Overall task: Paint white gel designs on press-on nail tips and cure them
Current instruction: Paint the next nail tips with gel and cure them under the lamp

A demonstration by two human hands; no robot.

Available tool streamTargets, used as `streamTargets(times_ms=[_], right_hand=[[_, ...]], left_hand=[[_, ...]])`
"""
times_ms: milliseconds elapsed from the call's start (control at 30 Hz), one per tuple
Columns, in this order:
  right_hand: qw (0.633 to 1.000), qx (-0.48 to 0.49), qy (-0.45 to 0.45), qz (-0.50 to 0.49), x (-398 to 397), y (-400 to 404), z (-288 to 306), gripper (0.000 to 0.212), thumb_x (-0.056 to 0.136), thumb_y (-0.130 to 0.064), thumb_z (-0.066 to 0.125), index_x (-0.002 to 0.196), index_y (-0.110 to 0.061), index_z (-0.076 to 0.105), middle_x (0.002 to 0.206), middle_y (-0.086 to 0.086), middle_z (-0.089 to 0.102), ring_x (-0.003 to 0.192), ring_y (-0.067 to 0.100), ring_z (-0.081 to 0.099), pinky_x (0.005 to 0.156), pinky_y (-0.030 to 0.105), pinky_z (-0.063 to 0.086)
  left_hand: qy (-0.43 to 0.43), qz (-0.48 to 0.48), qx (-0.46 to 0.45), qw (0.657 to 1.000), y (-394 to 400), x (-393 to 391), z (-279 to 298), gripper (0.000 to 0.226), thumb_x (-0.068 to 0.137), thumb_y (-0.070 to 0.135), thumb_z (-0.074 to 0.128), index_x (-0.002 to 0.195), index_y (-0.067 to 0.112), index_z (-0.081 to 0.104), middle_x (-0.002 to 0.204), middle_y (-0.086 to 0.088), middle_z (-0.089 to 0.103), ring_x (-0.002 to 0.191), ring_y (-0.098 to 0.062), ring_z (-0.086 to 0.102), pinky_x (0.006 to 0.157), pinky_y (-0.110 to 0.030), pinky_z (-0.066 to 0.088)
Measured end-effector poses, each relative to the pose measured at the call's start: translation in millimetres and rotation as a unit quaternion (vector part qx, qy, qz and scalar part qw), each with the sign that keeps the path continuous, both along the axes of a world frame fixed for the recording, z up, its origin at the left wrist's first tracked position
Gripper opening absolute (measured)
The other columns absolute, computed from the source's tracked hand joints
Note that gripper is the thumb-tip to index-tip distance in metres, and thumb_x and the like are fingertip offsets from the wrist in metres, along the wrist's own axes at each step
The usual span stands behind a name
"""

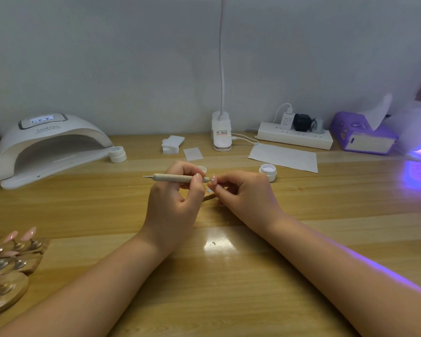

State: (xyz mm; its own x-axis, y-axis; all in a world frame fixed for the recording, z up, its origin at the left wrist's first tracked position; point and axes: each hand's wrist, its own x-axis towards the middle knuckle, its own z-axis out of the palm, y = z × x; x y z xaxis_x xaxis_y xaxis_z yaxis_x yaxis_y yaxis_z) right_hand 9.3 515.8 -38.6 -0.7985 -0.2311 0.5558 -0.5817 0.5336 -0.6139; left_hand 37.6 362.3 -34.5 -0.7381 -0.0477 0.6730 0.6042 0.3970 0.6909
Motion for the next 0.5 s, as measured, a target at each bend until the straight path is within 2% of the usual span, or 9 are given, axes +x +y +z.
streamTargets(times_ms=[267, 500], right_hand=[[1.0, 0.004, -0.007, 0.002, 0.4, -0.1, 1.0, 0.013, 0.087, -0.011, 0.07, 0.098, -0.013, 0.076, 0.085, -0.002, 0.074, 0.074, 0.011, 0.067, 0.077, 0.038, 0.054], [1.0, -0.003, -0.004, -0.002, 0.6, -0.3, 0.0, 0.012, 0.086, -0.011, 0.07, 0.097, -0.012, 0.076, 0.085, 0.0, 0.074, 0.073, 0.014, 0.067, 0.077, 0.04, 0.054]], left_hand=[[-0.004, -0.007, -0.002, 1.0, -0.4, 0.8, 0.1, 0.015, 0.089, 0.018, 0.052, 0.085, 0.031, 0.057, 0.078, 0.011, 0.064, 0.076, -0.007, 0.064, 0.063, -0.011, 0.046], [-0.006, -0.005, 0.004, 1.0, -0.4, -0.1, -0.4, 0.013, 0.089, 0.019, 0.051, 0.086, 0.031, 0.057, 0.077, 0.009, 0.065, 0.076, -0.008, 0.064, 0.064, -0.012, 0.046]])
